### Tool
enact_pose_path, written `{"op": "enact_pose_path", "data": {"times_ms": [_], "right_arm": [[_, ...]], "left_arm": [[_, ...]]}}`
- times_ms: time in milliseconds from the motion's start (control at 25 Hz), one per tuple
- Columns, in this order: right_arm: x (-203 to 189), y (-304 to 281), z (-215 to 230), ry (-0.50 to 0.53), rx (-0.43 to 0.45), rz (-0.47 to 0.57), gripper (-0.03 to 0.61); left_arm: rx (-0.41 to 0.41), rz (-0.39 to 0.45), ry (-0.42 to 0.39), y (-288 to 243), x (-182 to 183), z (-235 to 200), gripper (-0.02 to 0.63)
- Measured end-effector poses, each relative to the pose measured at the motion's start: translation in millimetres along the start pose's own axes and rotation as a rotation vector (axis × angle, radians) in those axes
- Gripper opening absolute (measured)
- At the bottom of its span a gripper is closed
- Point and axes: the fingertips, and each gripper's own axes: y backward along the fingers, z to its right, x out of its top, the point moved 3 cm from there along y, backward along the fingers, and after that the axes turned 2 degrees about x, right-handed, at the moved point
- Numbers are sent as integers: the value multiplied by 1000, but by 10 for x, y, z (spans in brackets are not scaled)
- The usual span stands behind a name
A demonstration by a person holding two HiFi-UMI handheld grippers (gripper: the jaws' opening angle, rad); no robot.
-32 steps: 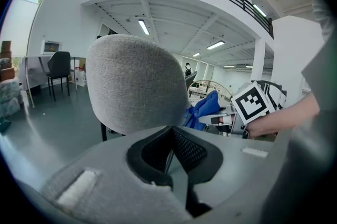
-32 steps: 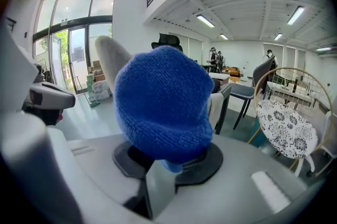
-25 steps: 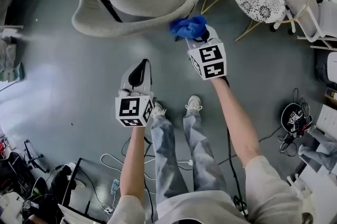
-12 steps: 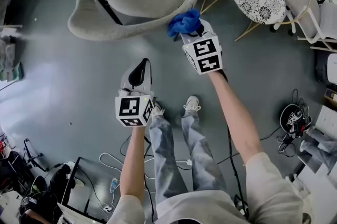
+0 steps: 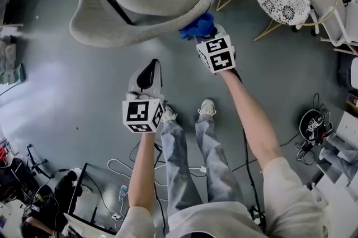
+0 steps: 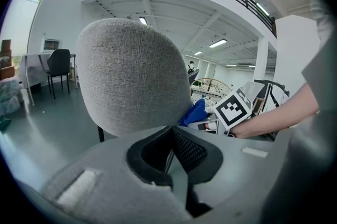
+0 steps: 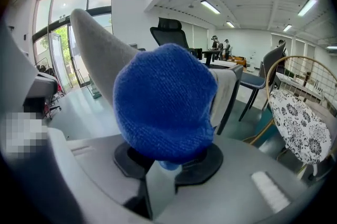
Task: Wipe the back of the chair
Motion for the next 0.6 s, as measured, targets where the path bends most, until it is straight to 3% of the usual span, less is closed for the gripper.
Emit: {"op": "enact_pose_path", "data": {"times_ms": [600], "right_arm": [[-465, -521, 64, -40, 7, -172, 87]], "left_arm": [[11, -9, 10, -35, 2, -164, 4]]}}
